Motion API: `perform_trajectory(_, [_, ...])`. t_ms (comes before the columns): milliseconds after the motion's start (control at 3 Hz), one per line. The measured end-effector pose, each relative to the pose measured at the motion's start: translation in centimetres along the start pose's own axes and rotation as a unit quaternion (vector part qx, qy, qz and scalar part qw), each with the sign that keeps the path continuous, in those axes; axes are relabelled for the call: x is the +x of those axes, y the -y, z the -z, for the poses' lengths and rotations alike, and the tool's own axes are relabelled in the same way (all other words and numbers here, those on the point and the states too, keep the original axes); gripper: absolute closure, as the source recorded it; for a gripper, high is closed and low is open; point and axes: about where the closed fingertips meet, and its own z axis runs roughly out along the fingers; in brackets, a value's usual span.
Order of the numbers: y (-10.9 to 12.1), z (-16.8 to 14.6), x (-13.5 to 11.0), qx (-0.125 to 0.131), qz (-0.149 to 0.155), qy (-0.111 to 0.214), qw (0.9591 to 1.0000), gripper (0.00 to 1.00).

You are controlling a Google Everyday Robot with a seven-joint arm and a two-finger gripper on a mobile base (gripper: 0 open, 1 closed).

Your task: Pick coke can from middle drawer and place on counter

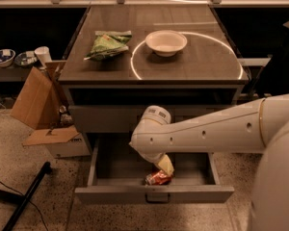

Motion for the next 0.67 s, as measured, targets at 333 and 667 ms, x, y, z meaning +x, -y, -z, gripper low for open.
perform_trajectory(333, [-0.2, -3.4, 0.6, 0.002, 0.02, 0.017, 0.9997, 0.0])
perform_trajectory(667, [0.3, -8.3, 0.8, 0.016, 0.042, 0.033, 0.9984, 0.0])
